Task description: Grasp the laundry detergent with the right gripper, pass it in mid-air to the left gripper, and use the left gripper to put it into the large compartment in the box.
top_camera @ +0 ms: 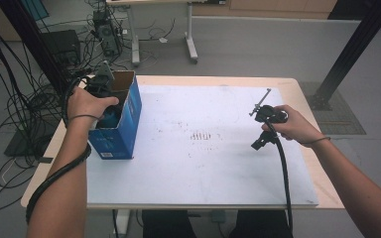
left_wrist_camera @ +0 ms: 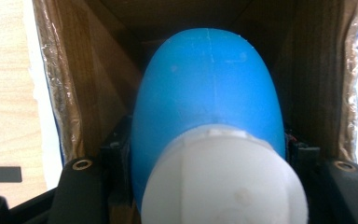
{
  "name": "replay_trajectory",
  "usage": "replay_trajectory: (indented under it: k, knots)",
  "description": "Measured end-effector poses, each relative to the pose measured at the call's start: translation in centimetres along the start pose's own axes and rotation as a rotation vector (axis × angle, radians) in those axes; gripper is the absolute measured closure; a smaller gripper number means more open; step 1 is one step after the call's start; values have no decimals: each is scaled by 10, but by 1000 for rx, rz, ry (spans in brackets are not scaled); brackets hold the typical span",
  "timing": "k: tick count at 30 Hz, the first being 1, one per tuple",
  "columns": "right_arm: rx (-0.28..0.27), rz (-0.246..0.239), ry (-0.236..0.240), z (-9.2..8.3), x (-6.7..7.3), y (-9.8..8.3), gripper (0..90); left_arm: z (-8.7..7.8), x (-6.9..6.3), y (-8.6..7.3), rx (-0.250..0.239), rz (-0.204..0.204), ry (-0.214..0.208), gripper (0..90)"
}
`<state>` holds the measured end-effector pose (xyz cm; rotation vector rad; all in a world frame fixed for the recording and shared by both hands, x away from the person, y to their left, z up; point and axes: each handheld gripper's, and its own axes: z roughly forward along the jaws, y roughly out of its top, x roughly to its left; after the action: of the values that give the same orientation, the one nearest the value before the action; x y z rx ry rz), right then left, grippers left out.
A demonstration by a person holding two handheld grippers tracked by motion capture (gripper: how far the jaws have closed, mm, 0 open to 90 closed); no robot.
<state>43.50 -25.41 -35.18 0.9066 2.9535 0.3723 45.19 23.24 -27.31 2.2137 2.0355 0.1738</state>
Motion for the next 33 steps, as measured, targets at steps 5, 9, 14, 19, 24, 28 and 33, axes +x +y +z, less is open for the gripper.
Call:
replay_trajectory:
  k: [5,9,14,19,24,28,33]
  knots:
    - [1,2,-2,0,-1,0,40,0,0,0,0,1,1,374]
    - [5,6,-4,0,-1,0,39,0,0,0,1,-1,0,374]
    - [5,6,-10,0,-2,0,39,0,1,0,0,-3,-5,374]
    - [4,8,-10,-1,-3,1,40,0,1,0,0,-5,-7,374]
    - [3,15,-15,-3,-3,1,39,0,1,-1,-5,-4,-8,374]
    - [3,5,-12,-4,-3,1,39,0,2,-1,-3,-8,-9,374]
    - [7,9,-14,-5,-3,1,38,0,1,0,-1,-4,-6,374]
